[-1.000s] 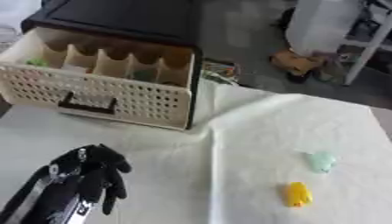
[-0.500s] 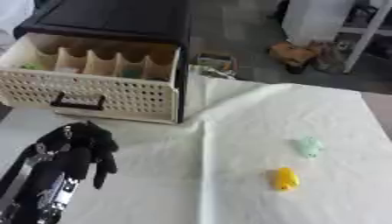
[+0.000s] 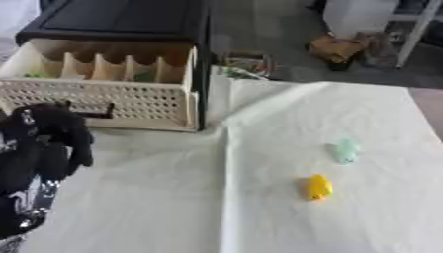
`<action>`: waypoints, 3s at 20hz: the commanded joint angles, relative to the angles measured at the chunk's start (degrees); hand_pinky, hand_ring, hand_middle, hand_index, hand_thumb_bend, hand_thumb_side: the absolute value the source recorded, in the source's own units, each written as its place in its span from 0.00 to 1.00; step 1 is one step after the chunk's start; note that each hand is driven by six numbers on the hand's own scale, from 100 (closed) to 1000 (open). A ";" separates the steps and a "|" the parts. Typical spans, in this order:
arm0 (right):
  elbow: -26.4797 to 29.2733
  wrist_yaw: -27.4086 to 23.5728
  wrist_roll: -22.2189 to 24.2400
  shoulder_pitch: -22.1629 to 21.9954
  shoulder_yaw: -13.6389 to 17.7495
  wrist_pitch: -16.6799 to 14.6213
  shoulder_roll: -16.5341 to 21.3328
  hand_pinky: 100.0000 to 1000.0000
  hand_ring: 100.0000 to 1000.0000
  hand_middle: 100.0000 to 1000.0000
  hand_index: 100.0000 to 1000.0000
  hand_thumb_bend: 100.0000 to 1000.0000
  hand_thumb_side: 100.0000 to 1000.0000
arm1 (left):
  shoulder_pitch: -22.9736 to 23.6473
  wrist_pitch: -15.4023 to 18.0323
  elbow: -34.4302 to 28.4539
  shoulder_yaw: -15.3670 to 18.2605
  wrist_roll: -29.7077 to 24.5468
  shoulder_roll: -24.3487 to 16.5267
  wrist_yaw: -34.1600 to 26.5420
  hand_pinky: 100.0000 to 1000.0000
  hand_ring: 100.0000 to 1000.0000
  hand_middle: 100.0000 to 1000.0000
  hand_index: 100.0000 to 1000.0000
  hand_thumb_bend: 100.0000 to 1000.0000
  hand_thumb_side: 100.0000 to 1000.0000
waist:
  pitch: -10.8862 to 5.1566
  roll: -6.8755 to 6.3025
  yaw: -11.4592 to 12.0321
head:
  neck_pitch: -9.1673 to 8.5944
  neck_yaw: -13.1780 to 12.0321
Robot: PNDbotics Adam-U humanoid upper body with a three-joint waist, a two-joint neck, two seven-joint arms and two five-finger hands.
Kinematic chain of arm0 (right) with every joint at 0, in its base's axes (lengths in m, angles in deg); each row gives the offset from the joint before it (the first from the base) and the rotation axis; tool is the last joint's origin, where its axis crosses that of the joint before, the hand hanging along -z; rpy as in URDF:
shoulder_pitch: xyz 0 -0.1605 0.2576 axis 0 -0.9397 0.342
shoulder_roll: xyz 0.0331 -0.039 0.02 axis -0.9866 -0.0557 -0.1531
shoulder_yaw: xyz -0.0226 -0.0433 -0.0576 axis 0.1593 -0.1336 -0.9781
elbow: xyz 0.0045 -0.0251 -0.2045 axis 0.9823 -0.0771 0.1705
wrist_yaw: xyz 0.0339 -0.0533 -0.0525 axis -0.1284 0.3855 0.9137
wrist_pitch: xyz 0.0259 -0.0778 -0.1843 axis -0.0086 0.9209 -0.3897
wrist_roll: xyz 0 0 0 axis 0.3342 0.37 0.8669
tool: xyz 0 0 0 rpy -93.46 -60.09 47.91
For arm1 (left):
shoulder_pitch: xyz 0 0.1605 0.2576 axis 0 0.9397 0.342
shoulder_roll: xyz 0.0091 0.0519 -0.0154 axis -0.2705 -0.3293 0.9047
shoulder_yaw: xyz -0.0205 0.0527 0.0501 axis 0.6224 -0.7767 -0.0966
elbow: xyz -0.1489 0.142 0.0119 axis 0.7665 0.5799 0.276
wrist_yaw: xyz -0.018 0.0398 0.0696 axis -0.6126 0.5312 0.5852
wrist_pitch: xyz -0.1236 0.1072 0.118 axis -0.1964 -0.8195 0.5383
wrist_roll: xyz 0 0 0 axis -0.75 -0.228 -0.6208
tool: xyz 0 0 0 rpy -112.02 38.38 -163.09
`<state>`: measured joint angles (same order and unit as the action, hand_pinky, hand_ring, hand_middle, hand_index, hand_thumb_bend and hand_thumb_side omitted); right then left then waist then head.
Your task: Pick up objects from table and place into drawer.
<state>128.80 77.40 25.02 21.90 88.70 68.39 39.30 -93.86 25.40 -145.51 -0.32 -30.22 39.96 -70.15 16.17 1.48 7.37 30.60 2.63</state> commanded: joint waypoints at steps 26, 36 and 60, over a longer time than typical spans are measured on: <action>0.84 9.17 -14.69 -16.44 1.83 -13.20 -1.58 0.53 0.58 0.26 0.71 0.28 0.87 | 12.00 -6.45 -0.82 -1.23 -11.22 -34.58 23.62 0.13 0.42 0.53 0.84 0.01 0.34 | 0.76 -2.78 -3.54 | -0.51 -5.73; 0.84 9.39 -15.61 -18.41 1.97 -15.37 -3.58 0.53 0.58 0.26 0.70 0.27 0.86 | 9.50 -11.09 -0.82 -1.50 -20.42 -35.19 32.60 0.20 0.50 0.57 0.89 0.01 0.34 | 1.46 -2.89 -5.00 | -0.27 -7.48; 0.84 8.77 -16.33 -20.23 2.76 -16.16 -7.00 0.53 0.57 0.25 0.69 0.26 0.82 | -0.56 -26.90 -0.82 1.86 -25.95 -35.06 32.79 0.19 0.51 0.53 0.83 0.01 0.34 | 2.80 -3.42 -7.02 | -2.36 -9.42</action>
<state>128.81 86.47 8.54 1.43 90.74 52.26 31.28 -93.63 -0.69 -145.75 0.32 -56.42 6.47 -37.53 19.85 -1.98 0.39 29.04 -6.51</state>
